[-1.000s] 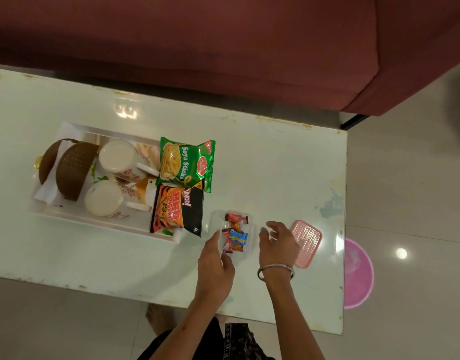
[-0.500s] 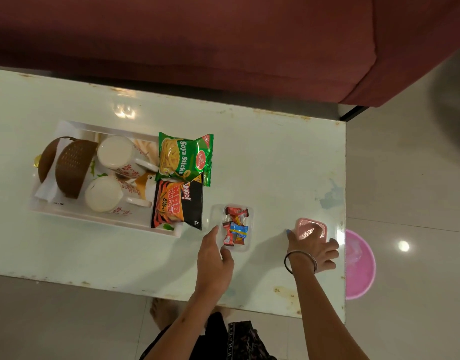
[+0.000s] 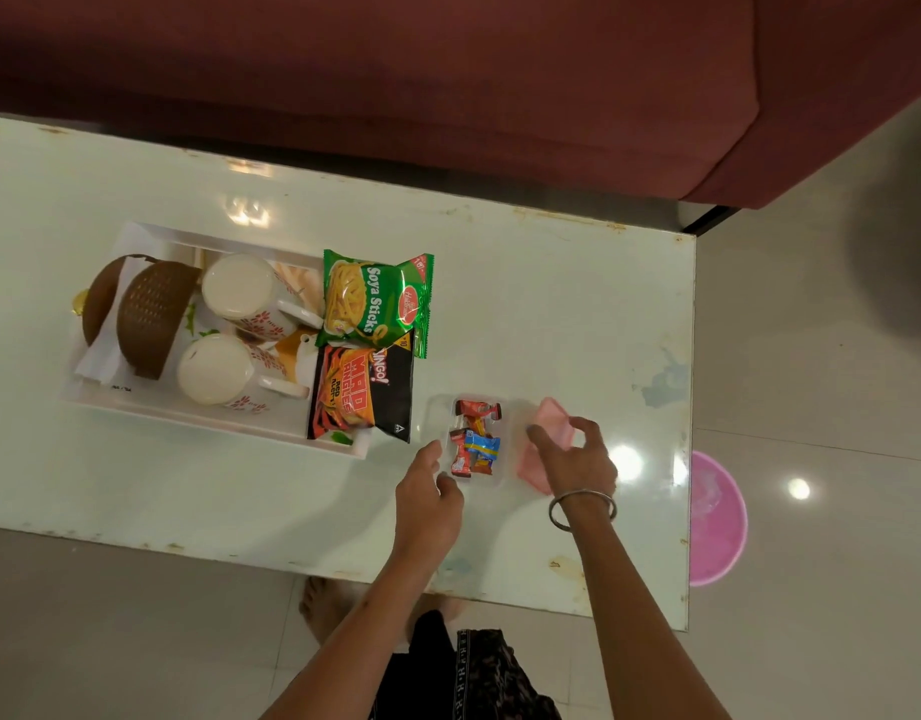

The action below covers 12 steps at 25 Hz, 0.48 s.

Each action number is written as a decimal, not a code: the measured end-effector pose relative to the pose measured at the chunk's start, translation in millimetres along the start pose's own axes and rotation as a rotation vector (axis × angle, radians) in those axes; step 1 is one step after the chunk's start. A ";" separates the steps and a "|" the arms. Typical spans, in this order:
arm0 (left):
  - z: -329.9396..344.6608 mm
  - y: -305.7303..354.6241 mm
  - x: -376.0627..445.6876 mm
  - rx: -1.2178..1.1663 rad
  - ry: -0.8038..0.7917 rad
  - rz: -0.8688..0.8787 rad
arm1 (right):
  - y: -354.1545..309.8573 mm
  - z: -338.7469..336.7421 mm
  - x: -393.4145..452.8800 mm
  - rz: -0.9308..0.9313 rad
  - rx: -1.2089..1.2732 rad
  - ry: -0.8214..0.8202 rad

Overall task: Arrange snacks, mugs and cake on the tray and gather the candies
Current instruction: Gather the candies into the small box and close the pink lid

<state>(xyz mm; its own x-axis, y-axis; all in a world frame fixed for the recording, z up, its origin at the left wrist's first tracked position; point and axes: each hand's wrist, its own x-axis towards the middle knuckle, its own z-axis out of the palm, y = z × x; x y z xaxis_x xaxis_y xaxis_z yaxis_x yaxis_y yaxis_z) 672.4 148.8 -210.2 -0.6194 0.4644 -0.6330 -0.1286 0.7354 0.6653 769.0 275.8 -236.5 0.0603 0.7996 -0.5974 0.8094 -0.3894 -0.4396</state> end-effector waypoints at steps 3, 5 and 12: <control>0.2 -2.1 1.7 -0.010 0.024 -0.031 | -18.4 25.7 -25.3 -0.123 -0.057 -0.043; 0.2 -4.9 2.2 -0.001 0.029 -0.028 | -25.9 36.0 -38.4 -0.172 -0.164 0.027; -2.9 -9.7 1.8 -0.032 0.037 -0.012 | -34.8 58.6 -56.2 -0.360 -0.421 0.162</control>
<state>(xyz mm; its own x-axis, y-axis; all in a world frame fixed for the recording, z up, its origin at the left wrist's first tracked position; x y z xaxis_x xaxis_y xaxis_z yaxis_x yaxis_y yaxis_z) 670.2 141.1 -216.7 -0.6457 0.4364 -0.6266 -0.1607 0.7245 0.6703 703.2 217.6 -226.9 -0.1999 0.9210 -0.3344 0.9563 0.1091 -0.2712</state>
